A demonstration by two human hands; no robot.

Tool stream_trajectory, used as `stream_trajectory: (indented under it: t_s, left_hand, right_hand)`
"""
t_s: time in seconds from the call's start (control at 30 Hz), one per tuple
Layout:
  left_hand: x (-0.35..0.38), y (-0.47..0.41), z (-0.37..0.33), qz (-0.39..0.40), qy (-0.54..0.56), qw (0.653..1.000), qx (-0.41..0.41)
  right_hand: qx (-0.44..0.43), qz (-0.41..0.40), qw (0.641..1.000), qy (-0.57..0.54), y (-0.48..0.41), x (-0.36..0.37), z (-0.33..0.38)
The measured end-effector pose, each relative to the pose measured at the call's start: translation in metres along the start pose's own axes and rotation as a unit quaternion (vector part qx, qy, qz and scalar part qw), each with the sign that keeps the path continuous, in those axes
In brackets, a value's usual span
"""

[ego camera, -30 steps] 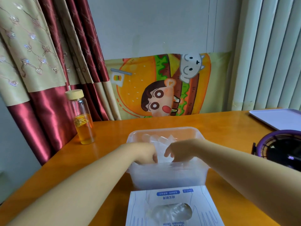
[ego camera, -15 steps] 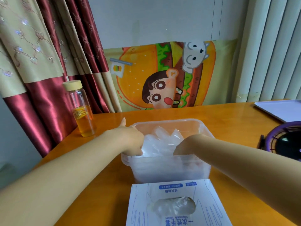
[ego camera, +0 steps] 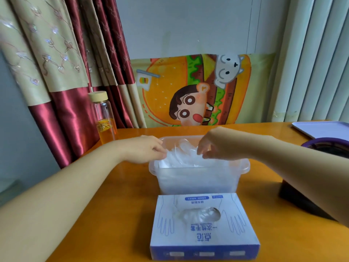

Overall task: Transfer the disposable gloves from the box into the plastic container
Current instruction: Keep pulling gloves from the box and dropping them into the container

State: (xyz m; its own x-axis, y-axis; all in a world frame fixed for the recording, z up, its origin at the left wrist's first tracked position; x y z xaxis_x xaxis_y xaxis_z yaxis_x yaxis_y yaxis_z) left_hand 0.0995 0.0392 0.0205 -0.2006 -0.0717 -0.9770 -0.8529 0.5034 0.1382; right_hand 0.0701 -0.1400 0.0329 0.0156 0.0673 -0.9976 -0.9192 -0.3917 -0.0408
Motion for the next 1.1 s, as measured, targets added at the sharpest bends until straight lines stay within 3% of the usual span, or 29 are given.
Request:
stream_trajectory:
  t_s: [0.07,0.17,0.27,0.37,0.4,0.43,0.5,0.53,0.6,0.67,0.87,1.1]
  left_hand:
    - [0.000,0.010,-0.002,-0.012,0.091,0.996,-0.006]
    - [0.009,0.025,-0.001,-0.033,0.281,0.959,-0.035]
    - [0.023,0.035,0.007,-0.088,0.465,0.876,-0.093]
    - [0.031,0.045,0.020,-0.242,0.584,0.764,-0.130]
    - [0.032,0.049,0.022,-0.296,0.580,0.748,-0.130]
    - [0.033,0.057,0.018,-0.343,0.544,0.757,-0.115]
    - [0.032,0.069,0.000,-0.389,0.413,0.823,-0.021]
    - [0.035,0.075,-0.014,-0.366,0.349,0.862,0.037]
    - [0.050,0.076,-0.038,-0.233,0.236,0.937,0.109]
    - [0.070,0.072,-0.046,-0.107,0.132,0.977,0.124]
    - [0.098,0.058,-0.045,0.010,0.074,0.991,0.115]
    - [0.101,0.057,-0.046,0.041,0.091,0.988,0.120]
  right_hand:
    - [-0.032,-0.026,0.999,-0.013,0.017,-0.004,0.015]
    - [-0.081,0.028,0.996,-0.002,0.043,0.017,0.040]
    - [-0.079,0.111,0.991,0.013,0.058,0.056,0.047]
    - [-0.065,0.122,0.990,0.021,0.062,0.077,0.048]
    - [-0.063,0.112,0.992,0.018,0.062,0.077,0.048]
    - [-0.062,0.099,0.993,0.018,0.061,0.077,0.049]
    - [-0.057,0.063,0.996,0.015,0.059,0.073,0.048]
    - [-0.053,0.045,0.998,0.007,0.058,0.070,0.049]
    - [-0.045,0.021,0.999,-0.012,0.057,0.064,0.049]
    - [-0.044,0.018,0.999,-0.022,0.058,0.061,0.051]
    - [-0.042,0.065,0.996,-0.039,0.059,0.083,0.052]
    - [-0.036,-0.046,0.993,-0.106,0.056,0.077,0.056]
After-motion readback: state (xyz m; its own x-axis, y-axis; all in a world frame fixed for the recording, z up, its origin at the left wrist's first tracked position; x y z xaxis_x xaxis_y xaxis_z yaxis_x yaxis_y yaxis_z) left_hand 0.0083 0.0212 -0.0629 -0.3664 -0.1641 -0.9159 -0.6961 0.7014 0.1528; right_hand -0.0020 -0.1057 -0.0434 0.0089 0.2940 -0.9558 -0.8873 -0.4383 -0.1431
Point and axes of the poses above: each hand's wrist, its own y-axis away from the middle knuckle, its own x-axis out of the palm, z = x × y, the point moved 5 cm from there along -y, towards the middle knuckle, and after that the axes turned 4 degrees about x, right-handed, at the moved point
